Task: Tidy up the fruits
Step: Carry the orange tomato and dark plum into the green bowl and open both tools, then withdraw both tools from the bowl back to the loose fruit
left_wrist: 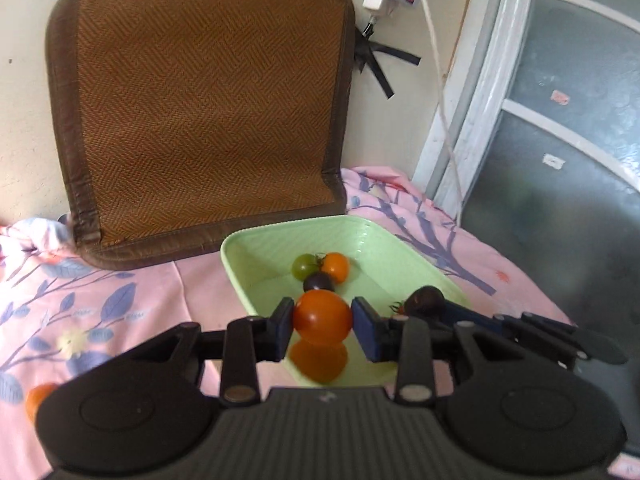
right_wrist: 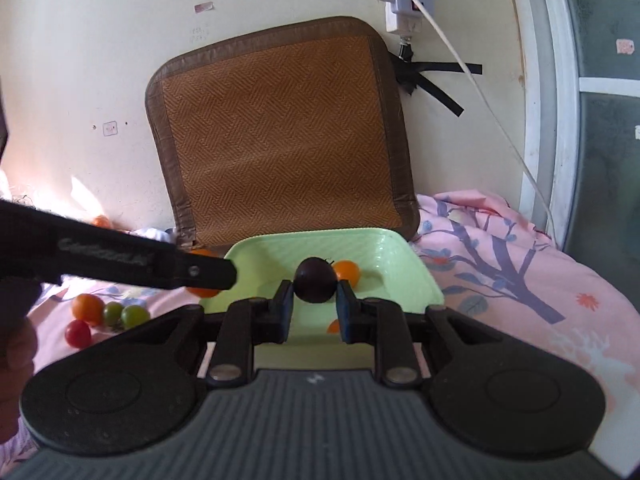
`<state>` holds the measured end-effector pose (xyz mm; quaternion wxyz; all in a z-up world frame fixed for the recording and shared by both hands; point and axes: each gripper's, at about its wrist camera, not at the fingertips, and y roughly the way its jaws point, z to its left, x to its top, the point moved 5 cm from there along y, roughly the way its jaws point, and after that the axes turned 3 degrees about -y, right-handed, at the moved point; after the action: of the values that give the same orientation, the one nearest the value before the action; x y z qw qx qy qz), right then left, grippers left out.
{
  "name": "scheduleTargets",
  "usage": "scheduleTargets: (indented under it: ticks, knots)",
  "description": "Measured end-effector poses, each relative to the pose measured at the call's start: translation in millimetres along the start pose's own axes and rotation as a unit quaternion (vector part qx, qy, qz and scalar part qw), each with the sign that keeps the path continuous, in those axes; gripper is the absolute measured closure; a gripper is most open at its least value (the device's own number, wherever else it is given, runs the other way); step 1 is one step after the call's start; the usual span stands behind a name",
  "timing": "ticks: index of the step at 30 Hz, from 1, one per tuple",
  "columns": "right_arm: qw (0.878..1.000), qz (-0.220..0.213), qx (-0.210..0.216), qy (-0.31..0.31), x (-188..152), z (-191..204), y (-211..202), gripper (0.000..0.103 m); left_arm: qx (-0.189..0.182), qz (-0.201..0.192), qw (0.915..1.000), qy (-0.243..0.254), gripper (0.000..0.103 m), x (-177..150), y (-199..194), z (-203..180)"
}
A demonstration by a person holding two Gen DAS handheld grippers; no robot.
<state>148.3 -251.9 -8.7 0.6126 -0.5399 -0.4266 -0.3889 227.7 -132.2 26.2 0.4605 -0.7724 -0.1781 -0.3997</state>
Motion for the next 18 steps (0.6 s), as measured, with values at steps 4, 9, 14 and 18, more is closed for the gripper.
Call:
scheduleTargets:
  ticks: [4,9,14,18]
  knots:
    - [1.0,0.013,0.007,0.001,-6,1,16,0.077,0.018,0.016,0.9997,-0.009,0.068,3,22,8]
    - [1.0,0.008,0.001,0.0,-8,0,19,0.053,0.023,0.01,0.9997,-0.005,0.053,4,23,5]
    - [1.0,-0.019,0.0,0.017,-2,-3,5,0.052,0.027,-0.038,0.9987,-0.018,0.053,6,-30,14]
    - [0.998,-0.056,0.013,0.028,6,3,-24,0.052,0.054,-0.086,0.9937,-0.048,0.053,-8,-98,50]
